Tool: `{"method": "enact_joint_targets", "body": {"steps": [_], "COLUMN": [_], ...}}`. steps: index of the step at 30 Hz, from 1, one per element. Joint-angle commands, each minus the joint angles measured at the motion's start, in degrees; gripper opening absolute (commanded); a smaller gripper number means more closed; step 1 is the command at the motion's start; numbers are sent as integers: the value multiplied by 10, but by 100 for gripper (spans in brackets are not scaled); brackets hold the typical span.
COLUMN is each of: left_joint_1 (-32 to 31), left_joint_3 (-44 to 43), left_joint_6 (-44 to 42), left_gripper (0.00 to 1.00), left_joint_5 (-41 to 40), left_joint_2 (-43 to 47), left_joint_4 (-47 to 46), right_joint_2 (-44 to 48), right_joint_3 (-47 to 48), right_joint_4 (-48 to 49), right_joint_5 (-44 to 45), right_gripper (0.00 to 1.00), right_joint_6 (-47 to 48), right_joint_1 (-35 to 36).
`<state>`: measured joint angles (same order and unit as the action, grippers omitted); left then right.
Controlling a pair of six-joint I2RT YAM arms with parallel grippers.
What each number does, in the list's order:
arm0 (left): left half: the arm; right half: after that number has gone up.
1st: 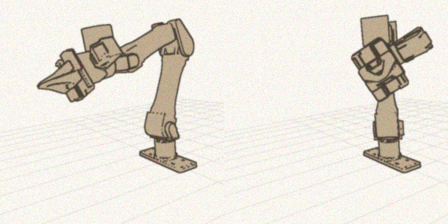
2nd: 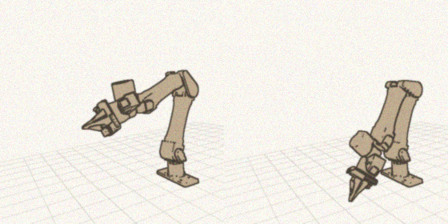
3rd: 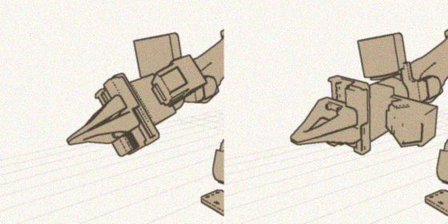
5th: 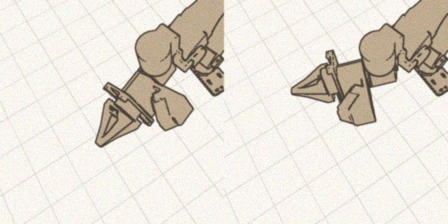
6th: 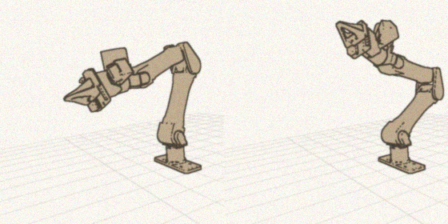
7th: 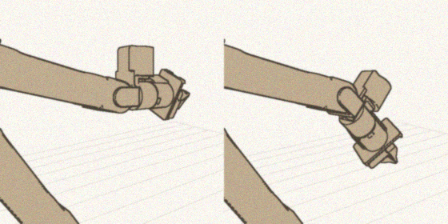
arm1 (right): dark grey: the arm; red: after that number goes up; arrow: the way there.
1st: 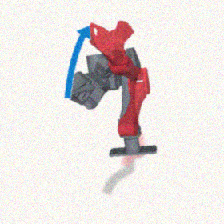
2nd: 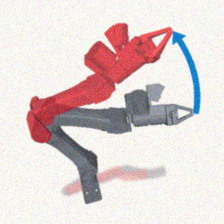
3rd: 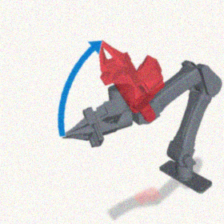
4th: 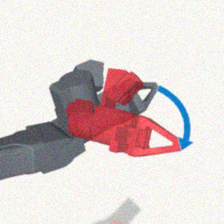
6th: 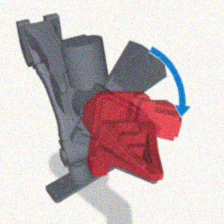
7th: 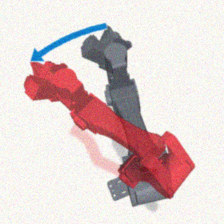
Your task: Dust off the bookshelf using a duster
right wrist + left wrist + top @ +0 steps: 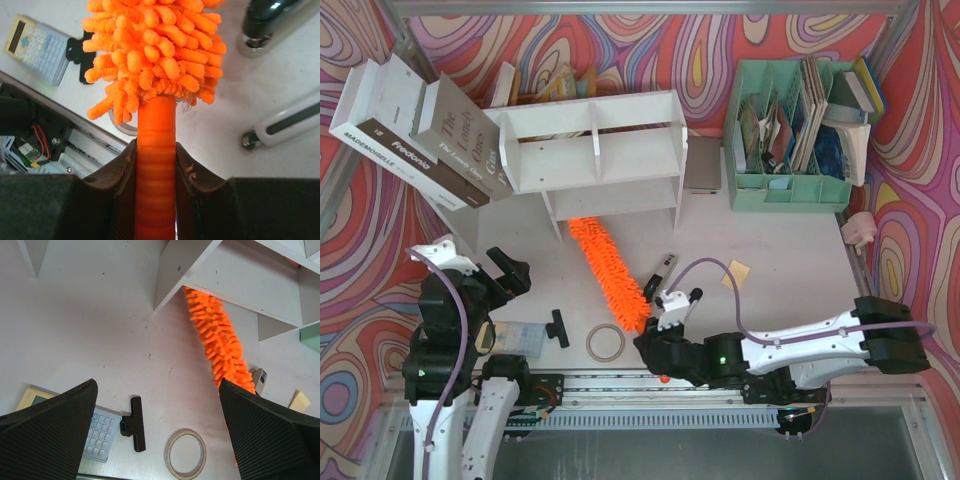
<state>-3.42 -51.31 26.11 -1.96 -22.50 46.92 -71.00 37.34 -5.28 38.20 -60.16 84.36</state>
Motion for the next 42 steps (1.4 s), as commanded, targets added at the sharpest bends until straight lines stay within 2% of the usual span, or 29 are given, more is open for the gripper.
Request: {"method": "enact_joint_targets", "body": {"steps": [1, 5, 11, 20, 27, 33, 42], "left_joint_1": [3, 3, 3, 3, 3, 3, 3], "left_joint_3": [6, 6, 6, 6, 6, 6, 6], "left_joint_6": [-4, -4, -4, -4, -4, -4, -4], "left_gripper": [98, 98, 98, 98, 98, 98, 98], "left_joint_5": [-4, -3, -5, -6, -6, -8, -9], "left_joint_2": [5, 3, 3, 2, 3, 2, 1], "left_joint_4": [-11, -10, -11, -10, -10, -9, -9], "right_joint_2": [-41, -76, -94, -106, -67, -12, -42], "right_joint_3": [51, 69, 82, 72, 80, 88, 73], "right_joint_4": [91, 93, 9, -32, -20, -20, -57], "right_joint_5": [-23, -63, -64, -102, -73, -1, -31], "right_gripper": [0, 0, 0, 0, 0, 0, 0], "right_joint_6": [83, 98, 58, 11, 60, 96, 63], "right_joint_1": [1, 0, -2, -26, -23, 12, 13]}}
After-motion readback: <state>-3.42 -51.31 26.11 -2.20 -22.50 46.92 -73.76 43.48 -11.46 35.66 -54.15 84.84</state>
